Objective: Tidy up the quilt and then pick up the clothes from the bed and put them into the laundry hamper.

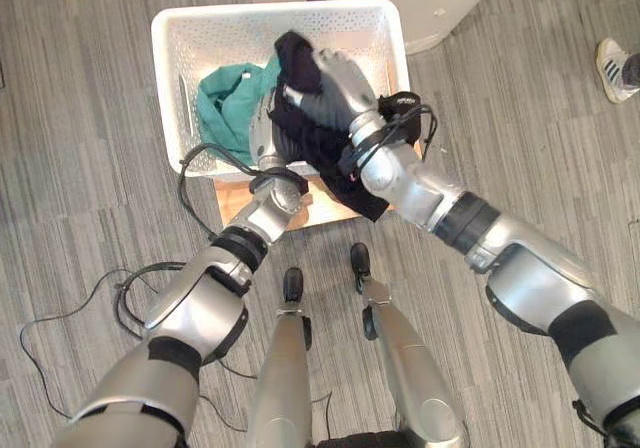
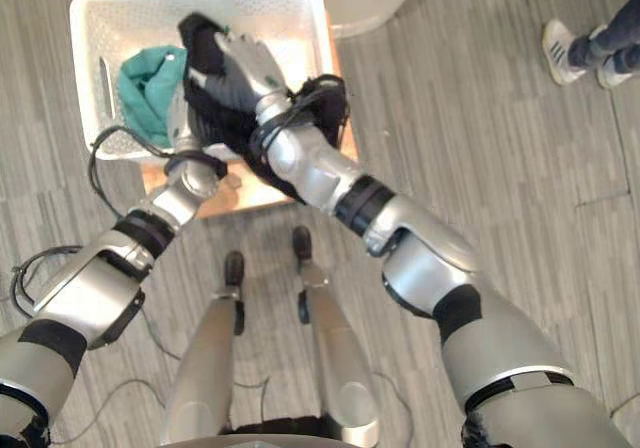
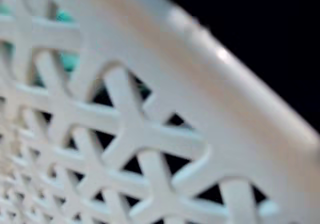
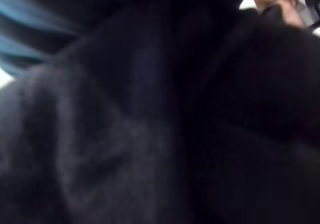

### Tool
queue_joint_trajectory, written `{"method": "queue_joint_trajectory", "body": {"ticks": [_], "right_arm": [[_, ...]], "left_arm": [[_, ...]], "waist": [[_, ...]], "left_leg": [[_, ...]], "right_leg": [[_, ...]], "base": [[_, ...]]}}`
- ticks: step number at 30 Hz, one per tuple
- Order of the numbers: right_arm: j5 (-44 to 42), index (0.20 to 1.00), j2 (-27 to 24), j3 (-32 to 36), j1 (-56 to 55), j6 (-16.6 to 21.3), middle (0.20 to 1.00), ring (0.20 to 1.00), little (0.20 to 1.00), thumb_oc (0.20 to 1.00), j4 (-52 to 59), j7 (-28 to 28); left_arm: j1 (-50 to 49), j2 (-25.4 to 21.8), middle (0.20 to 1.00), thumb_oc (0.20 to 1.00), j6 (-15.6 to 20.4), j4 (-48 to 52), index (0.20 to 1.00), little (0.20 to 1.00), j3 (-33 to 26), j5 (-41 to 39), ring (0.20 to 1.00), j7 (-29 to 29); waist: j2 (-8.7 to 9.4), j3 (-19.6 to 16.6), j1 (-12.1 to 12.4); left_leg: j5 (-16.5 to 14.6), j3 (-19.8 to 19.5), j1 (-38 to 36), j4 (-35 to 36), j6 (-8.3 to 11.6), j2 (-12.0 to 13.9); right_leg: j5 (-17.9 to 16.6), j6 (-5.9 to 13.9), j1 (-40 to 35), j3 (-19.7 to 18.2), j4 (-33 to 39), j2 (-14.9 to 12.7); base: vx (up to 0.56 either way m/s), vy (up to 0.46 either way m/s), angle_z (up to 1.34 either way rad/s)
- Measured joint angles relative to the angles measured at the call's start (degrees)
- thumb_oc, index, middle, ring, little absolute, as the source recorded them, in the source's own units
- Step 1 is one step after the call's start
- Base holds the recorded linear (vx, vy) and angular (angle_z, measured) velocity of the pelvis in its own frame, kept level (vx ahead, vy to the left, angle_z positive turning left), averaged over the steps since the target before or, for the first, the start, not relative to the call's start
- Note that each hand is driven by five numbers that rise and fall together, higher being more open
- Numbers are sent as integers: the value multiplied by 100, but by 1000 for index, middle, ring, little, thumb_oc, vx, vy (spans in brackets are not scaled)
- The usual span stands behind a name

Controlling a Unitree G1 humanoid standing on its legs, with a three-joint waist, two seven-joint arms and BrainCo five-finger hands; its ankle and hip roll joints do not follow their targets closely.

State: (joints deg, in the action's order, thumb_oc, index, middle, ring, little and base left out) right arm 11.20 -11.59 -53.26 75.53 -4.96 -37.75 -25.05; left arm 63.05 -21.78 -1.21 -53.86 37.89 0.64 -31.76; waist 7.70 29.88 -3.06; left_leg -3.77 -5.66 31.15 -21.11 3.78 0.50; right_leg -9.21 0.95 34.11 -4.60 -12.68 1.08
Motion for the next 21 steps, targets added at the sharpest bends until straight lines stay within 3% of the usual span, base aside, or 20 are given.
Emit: {"method": "queue_joint_trajectory", "body": {"ticks": [3,8,21], "right_arm": [[-131,1000,150,-124,129,-166,1000,1000,1000,1000,-440,-172],[-511,1000,135,-101,432,39,1000,1000,1000,1000,-1056,-504],[-1252,1000,4,152,294,266,1000,1000,1000,1000,-1282,-637]], "left_arm": [[372,101,1000,1000,-6,-5,1000,1000,53,-54,1000,42],[529,93,1000,1000,7,10,1000,1000,121,-52,1000,72],[406,-40,1000,1000,-65,123,1000,1000,264,-525,1000,17]], "waist": [[-3,0,21],[-3,-1,167],[-4,1,146]], "left_leg": [[162,-174,284,143,63,-32],[251,-278,370,276,92,-33],[166,-81,-8,186,-13,-66]], "right_leg": [[8,2,263,166,-7,-64],[-4,-17,369,252,15,-72],[-45,-45,21,91,13,-91]], "base": [[2,-105,37],[-17,-76,10],[3,2,-6]]}}
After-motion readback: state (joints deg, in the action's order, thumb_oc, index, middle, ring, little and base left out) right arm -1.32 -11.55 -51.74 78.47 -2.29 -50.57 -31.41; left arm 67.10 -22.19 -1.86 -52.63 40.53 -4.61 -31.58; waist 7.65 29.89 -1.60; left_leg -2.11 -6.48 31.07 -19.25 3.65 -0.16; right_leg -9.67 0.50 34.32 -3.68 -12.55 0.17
